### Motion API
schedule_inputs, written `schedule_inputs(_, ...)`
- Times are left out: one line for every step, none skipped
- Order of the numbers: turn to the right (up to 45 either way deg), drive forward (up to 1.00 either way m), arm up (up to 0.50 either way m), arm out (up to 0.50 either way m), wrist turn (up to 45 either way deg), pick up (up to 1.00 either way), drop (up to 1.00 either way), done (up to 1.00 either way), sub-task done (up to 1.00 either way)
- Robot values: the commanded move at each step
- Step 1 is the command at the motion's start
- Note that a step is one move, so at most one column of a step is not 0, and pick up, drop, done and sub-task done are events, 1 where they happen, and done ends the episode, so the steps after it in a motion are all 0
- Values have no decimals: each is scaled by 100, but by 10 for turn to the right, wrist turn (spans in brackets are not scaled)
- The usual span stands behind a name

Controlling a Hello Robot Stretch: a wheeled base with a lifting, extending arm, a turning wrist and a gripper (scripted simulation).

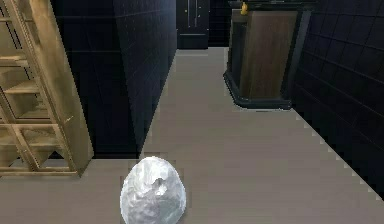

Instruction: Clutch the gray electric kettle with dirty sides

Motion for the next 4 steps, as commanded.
schedule_inputs(0,0,50,0,0,0,0,0,0)
schedule_inputs(0,0,38,0,0,0,0,0,0)
schedule_inputs(0,0,0,14,0,0,0,0,0)
schedule_inputs(0,0,0,0,450,0,0,0,0)
